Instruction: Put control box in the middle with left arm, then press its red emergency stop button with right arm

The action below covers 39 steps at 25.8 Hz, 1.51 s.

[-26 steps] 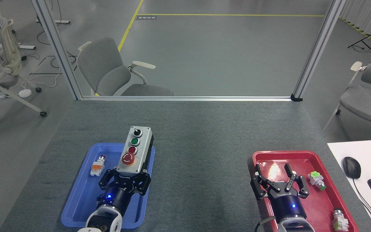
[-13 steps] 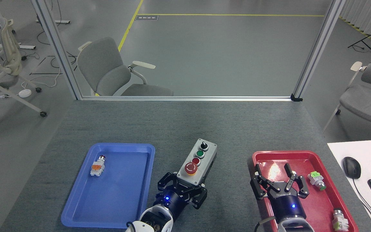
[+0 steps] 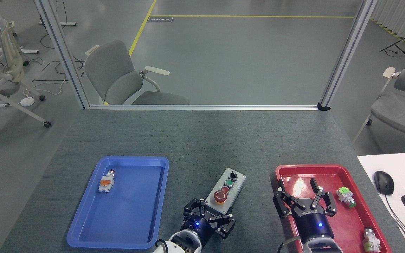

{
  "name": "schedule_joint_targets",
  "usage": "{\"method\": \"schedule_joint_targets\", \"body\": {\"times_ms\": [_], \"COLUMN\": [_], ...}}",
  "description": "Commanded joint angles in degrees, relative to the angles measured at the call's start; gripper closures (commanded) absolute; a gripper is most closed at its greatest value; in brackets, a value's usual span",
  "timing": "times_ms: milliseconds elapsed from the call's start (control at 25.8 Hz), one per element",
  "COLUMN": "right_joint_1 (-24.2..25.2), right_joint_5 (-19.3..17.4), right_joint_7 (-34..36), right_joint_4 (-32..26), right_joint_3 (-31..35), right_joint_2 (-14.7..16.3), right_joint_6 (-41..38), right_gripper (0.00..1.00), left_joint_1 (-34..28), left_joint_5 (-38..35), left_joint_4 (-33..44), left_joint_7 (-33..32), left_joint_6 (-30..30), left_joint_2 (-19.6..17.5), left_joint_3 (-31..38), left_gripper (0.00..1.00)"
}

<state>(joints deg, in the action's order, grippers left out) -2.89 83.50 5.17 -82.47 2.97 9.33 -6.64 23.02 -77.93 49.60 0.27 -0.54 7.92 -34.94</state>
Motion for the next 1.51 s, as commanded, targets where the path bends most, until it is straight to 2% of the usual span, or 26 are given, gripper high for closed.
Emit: {"method": "schedule_joint_targets", "body": {"times_ms": [0, 77, 116, 194, 232, 271, 387, 426, 620, 813, 891, 968, 1046, 1162, 1239, 1317, 1394, 1472], "right_joint_1": [-0.01, -0.01, 0.08, -0.01, -0.01, -0.01, -0.01, 0.08, -0.01, -0.01, 0.08, 0.08, -0.01, 0.00, -0.01, -0.01, 0.08, 0.08], "right_joint_5": [0.09, 0.00, 0.00, 0.00, 0.09, 0.09, 0.09, 0.09, 0.09, 0.09, 0.44, 1.32, 1.76, 3.34, 4.22, 4.48, 4.48, 4.57], "right_joint_7": [0.02, 0.02, -0.07, -0.07, -0.07, -0.07, -0.07, -0.07, -0.07, -0.07, -0.07, -0.07, -0.16, -0.16, -0.16, -0.42, -1.48, -2.18], "right_joint_4": [0.03, 0.03, 0.03, 0.03, 0.03, 0.03, 0.03, 0.03, 0.03, 0.03, 0.03, 0.12, 0.12, 0.38, 0.47, 0.47, 0.47, 0.47], "right_joint_3": [-0.42, -0.77, -0.77, -1.12, -1.48, -1.74, -1.92, -1.92, -2.44, -3.50, -3.76, -4.02, -4.82, -5.69, -6.49, -7.10, -7.63, -7.98], "right_joint_2": [-0.11, -0.46, -0.46, -0.54, -0.54, -0.54, -0.54, -0.63, -1.25, -1.86, -2.21, -2.48, -2.57, -3.00, -3.53, -3.71, -3.80, -3.97], "right_joint_6": [-0.04, -0.04, -0.04, -0.13, -0.13, -0.13, -0.13, -0.13, -0.13, -1.45, -2.24, -3.29, -4.79, -6.46, -7.07, -8.57, -10.85, -11.64], "right_gripper": [0.02, 0.02, 0.02, 0.02, 0.03, 0.03, 0.03, 0.03, 0.04, 0.18, 0.26, 0.42, 0.57, 0.75, 0.83, 0.86, 0.94, 0.98], "left_joint_1": [0.09, 0.09, 0.09, 0.09, 0.09, 0.09, 0.09, 0.18, -0.08, -3.51, -6.32, -8.52, -10.72, -13.35, -14.67, -15.55, -15.73, -16.17], "left_joint_5": [0.15, 0.15, 0.15, 0.15, 0.15, 0.15, 0.15, 0.15, 3.57, 5.77, 5.86, 6.12, 7.36, 9.99, 11.49, 11.84, 11.84, 11.92], "left_joint_4": [-0.82, -0.65, -0.47, -0.38, -0.21, -0.03, 0.85, 1.46, 4.01, 8.58, 11.57, 15.00, 17.99, 22.20, 24.66, 27.21, 29.32, 30.99], "left_joint_7": [-0.62, -0.62, -0.71, -0.88, -0.88, -0.97, -0.97, -0.97, -1.24, -1.50, -1.50, -1.50, -1.50, -1.41, -1.41, -1.41, -1.24, -0.71], "left_joint_6": [-0.07, -0.16, -0.25, -0.51, -0.86, -1.48, -2.18, -2.27, -2.18, -1.21, 0.19, 1.86, 2.92, 5.73, 7.31, 8.80, 10.03, 10.74], "left_joint_2": [-0.01, -0.01, -0.01, -0.01, -0.01, -0.01, -0.01, -0.01, -0.10, -0.71, -3.17, -8.00, -10.73, -14.16, -15.83, -17.67, -19.78, -20.49], "left_joint_3": [-0.30, -0.39, -0.39, -0.39, -0.39, -0.39, -0.30, -0.22, -0.13, 0.05, 0.22, 0.66, 1.80, 5.23, 8.48, 12.00, 15.78, 20.26], "left_gripper": [1.00, 1.00, 0.96, 0.56, 0.40, 0.29, 0.06, 0.02, 0.02, 0.01, 0.01, 0.01, 0.01, 0.01, 0.01, 0.01, 0.01, 0.01]}}
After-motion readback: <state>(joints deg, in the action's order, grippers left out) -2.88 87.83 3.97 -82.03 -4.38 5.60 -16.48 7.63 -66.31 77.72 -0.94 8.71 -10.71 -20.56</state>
